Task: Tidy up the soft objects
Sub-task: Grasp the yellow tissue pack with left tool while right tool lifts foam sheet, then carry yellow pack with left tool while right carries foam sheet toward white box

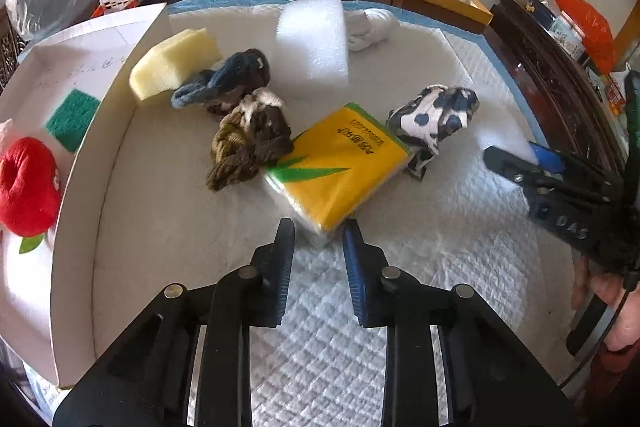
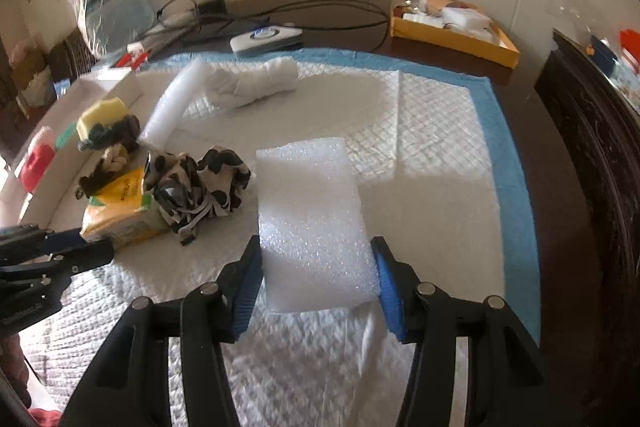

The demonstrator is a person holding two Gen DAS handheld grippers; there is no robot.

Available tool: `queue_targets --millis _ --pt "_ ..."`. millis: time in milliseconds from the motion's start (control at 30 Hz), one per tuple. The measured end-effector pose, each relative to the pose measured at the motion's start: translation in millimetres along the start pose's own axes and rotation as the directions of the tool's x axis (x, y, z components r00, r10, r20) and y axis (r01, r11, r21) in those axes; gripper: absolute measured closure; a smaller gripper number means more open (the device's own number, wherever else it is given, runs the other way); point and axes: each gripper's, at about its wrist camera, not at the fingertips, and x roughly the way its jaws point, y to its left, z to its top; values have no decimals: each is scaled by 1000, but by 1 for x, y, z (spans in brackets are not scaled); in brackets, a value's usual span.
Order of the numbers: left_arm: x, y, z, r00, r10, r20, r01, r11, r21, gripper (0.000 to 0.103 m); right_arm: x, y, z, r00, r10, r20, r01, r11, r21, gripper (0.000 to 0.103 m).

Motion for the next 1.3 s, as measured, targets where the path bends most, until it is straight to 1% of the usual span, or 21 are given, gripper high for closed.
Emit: queue_targets --millis 67,100,133,167,200,233,333,367,467,500,533,600,800,833,867,900,933,967,1067,1133,1300 --pt "-2 2 -3 1000 4 4 -4 1000 -3 78 -6 -1 0 1000 2 13 -2 1000 9 50" --pt "-3 4 -4 1000 3 0 -3 1000 -7 74 -8 -2 1 1000 3 20 -4 1000 12 50" --pt "-6 5 -6 1000 1 -1 -1 1000 -16 52 -11 -2 1 1000 6 25 -6 1000 14 50" --pt "-11 7 -8 1000 -2 8 2 1000 -27 15 -13 -2 1 1000 8 29 -9 1000 15 50" --pt "-17 9 -10 999 -14 32 15 999 -33 4 -14 -2 1 999 11 32 -11 1000 18 50" --pt "-22 10 -10 998 -35 57 36 999 -29 0 -15 -3 0 999 12 34 -12 1000 22 50" --pt "-28 18 -6 990 -82 114 84 996 -12 0 -19 -5 -2 999 11 36 -12 999 38 50" --pt "-27 20 -3 989 -101 110 103 995 -13 0 -20 -5 -3 999 10 36 -11 999 42 50" --pt "-16 23 8 976 -211 61 211 977 -6 0 -24 -9 -6 999 3 39 -5 999 54 50" --pt "-13 20 10 973 -225 49 225 974 8 0 -26 -9 -7 999 0 41 -2 998 58 50" --pt "-11 17 11 972 -232 39 230 973 31 0 -27 -11 -7 999 -2 42 -1 998 61 50" --pt "-6 8 15 976 -214 29 212 974 79 0 -31 -12 -8 999 -4 45 2 998 64 50" --pt "6 -3 41 977 -208 46 196 964 178 1 -39 -12 -10 998 -3 56 -1 997 73 50" --pt "7 -5 43 977 -210 43 197 960 200 7 -40 -12 -10 998 -1 58 -3 997 74 50" --pt "8 -8 43 977 -210 35 197 955 223 18 -40 -12 -10 998 1 59 -5 997 75 50" --pt "8 -10 41 978 -205 27 193 950 244 25 -41 -12 -10 998 3 60 -8 997 77 50" --pt "8 -12 38 980 -196 25 182 947 264 42 -41 -12 -10 998 5 61 -10 997 78 50" --pt "9 -15 34 984 -174 22 160 943 292 48 -42 -11 -10 998 8 62 -13 997 78 50" --pt "14 -22 22 994 -105 7 96 931 353 52 -44 -7 -9 997 29 69 -34 997 67 50" --pt "12 -25 15 997 -72 33 54 923 380 54 -48 -2 -7 996 38 87 -43 997 56 50" --pt "-8 -19 8 993 -107 53 84 941 328 53 -68 11 4 984 68 168 -78 995 54 50"
